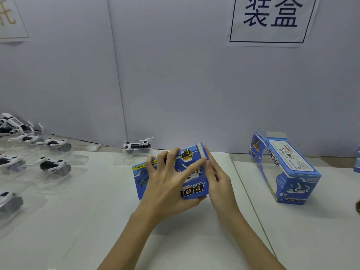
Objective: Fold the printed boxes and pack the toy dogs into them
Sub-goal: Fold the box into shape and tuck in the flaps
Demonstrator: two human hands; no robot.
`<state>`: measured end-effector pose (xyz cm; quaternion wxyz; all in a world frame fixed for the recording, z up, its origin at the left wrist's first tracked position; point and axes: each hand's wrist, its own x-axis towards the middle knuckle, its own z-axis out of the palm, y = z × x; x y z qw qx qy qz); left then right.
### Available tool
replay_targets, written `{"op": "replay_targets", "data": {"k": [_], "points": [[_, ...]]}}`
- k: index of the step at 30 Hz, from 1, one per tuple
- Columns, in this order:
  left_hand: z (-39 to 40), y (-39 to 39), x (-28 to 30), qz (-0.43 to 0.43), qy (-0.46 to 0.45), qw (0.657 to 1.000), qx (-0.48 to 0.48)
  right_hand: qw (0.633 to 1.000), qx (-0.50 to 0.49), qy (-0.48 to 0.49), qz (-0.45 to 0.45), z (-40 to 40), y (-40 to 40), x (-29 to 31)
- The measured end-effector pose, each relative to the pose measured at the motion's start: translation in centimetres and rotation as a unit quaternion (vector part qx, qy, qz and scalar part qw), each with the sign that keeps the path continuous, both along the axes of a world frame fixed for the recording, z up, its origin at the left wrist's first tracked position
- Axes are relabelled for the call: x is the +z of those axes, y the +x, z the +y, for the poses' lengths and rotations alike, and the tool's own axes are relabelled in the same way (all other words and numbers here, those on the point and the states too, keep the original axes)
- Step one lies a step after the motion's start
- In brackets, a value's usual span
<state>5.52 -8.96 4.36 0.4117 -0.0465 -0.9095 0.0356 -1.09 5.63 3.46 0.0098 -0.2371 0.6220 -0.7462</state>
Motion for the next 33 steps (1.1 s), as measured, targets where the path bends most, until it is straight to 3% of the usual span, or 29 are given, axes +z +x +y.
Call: {"op": "replay_targets", "data": {"k": [14,23,33], "points": [[-0.3,0.3,0.5,0.010,0.006,1.000,-0.010,0.991,0.121,0.019,0.057,0.5,0.7,0.6],[-0.1,0.4,0.4,0.021,-0.010,1.000,-0.010,0.993,0.021,0.017,0.111,0.8,0.4,-0.4],[-0.7,0.4,0.4,0.021,-0.005,0.998,-0.060,0.997,0.009,-0.065,0.047,0.9,1.2,0.9]]}}
